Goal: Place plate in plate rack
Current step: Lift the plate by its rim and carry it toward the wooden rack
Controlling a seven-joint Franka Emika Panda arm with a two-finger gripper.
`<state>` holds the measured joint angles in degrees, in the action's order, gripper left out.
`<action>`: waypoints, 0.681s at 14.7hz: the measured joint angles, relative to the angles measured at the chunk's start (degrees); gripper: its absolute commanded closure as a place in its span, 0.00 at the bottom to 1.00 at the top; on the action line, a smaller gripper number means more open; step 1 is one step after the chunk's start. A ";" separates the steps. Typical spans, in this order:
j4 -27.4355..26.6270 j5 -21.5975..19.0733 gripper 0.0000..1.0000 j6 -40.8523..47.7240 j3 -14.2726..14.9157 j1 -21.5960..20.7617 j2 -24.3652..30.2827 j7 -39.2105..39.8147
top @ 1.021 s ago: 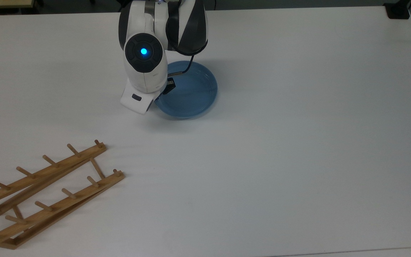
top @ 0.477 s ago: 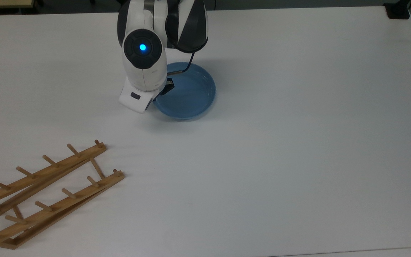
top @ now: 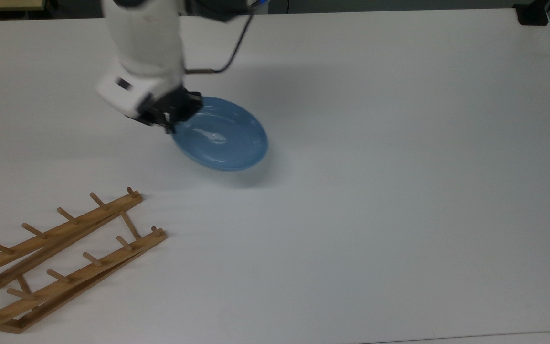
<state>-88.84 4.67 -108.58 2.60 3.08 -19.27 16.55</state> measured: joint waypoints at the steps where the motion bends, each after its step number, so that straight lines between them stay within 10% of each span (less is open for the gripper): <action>1: 1.94 -1.34 1.00 0.00 0.09 1.61 0.70 -0.09; 10: 5.18 -3.15 1.00 -33.32 2.34 8.88 1.38 -0.19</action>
<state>-83.66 1.53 -141.90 4.93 11.96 -17.89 16.36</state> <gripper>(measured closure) 0.952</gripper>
